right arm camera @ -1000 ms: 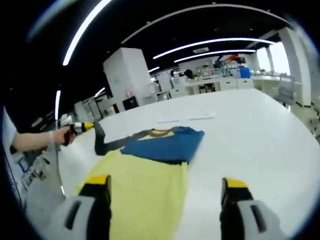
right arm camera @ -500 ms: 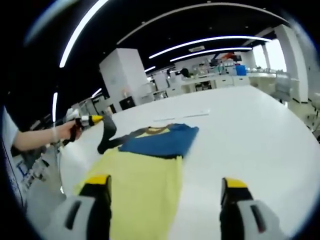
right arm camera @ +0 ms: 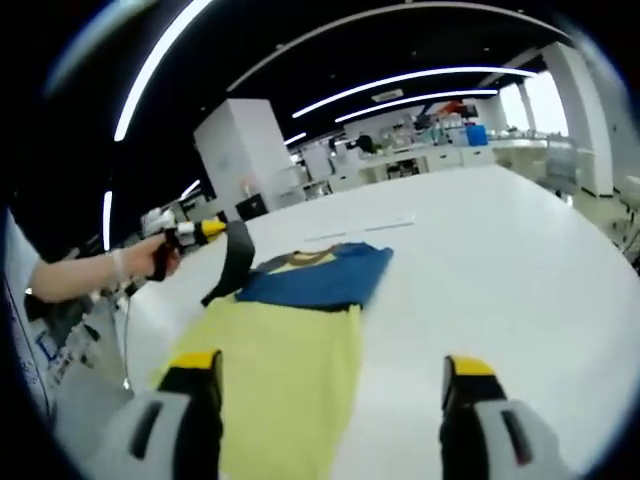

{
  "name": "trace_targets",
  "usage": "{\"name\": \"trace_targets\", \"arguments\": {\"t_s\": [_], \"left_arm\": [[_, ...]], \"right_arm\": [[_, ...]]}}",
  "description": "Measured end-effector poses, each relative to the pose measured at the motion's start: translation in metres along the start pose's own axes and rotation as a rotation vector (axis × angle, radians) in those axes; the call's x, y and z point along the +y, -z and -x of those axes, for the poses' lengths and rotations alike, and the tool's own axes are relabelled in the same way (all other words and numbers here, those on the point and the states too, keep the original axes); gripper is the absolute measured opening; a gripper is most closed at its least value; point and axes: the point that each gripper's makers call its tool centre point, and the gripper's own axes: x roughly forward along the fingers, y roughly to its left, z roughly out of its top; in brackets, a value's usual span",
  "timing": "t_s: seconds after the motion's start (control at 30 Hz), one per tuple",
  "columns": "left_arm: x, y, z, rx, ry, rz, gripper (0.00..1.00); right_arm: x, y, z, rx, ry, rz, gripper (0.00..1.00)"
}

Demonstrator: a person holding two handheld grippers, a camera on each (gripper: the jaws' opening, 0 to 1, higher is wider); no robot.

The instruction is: Fold the garment on the visible template until the final outline fits inside the template.

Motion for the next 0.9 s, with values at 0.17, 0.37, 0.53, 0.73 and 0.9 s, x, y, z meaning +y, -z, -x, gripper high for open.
{"name": "trace_targets", "arguments": {"t_s": [0.17,0.37,0.53,0.73,0.9], "left_arm": [[-0.013,0.008,-0.012,0.022,0.033,0.011,0.00],[-0.022,0.016,-0.031,0.031,0.067,0.036,0.00],[-0.039,0.029,-0.054,0.055,0.109,0.035,0.00],[-0.053,0.048,-0.075,0.078,0.142,0.048,0.00],[-0.066,0.079,-0.094,0.121,0.165,0.060,0.00]], "right_arm": [[-0.002,0.002,0.003,0.002,0.006,-0.009,0.91],[-0.005,0.007,0.005,0.006,0.013,-0.021,0.92],[-0.007,0.008,0.007,0.006,0.019,-0.026,0.92],[-0.013,0.010,0.014,0.001,0.035,-0.038,0.92],[-0.019,0.019,0.016,0.010,0.048,-0.052,0.91]]}}
